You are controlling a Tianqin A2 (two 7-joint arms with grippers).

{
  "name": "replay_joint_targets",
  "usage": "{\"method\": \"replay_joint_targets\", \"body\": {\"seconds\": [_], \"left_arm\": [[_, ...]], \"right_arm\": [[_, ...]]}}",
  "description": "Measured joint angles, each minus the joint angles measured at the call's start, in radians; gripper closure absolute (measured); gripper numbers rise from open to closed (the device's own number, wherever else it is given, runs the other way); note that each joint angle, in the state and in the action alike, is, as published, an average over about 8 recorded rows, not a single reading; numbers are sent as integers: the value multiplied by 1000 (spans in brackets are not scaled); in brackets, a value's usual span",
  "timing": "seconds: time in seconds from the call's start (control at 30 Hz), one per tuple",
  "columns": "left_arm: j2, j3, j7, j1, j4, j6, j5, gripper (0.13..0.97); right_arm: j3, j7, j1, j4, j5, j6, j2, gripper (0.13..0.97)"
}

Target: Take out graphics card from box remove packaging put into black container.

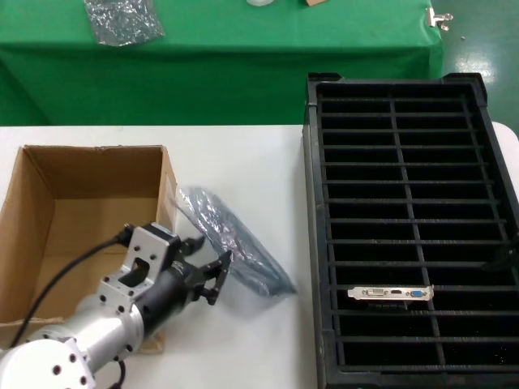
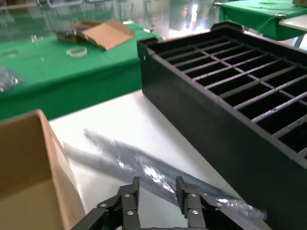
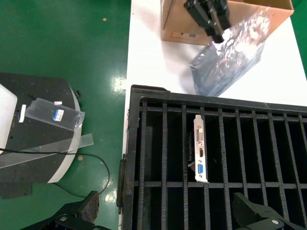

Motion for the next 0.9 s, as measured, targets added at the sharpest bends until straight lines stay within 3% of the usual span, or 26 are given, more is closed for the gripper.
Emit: {"method": "replay_joint_targets", "body": {"seconds": [0.2,0.3,0.37,0.47,0.6,0.7,0.9], "left_arm": [[-30,1,15,9,-110,23,-6,756],[-55,6,45,13,-179,8,-1,720],[-75,15,83,18,-221,-27,8,667],[-104,36,162,30,-269,-116,39,589],[-127,59,245,46,-294,-218,67,511],[-132,64,267,54,-289,-248,53,439],[-141,66,293,69,-261,-287,-33,319]], "right_arm": [[0,0,0,0,0,0,0,129],[0,0,0,0,0,0,0,129],[0,0,0,0,0,0,0,129],[0,0,0,0,0,0,0,129],[7,-4,-10,-3,2,11,-8,129],[22,-14,-31,-9,7,35,-25,129],[73,-49,-104,-31,22,117,-84,129]]}}
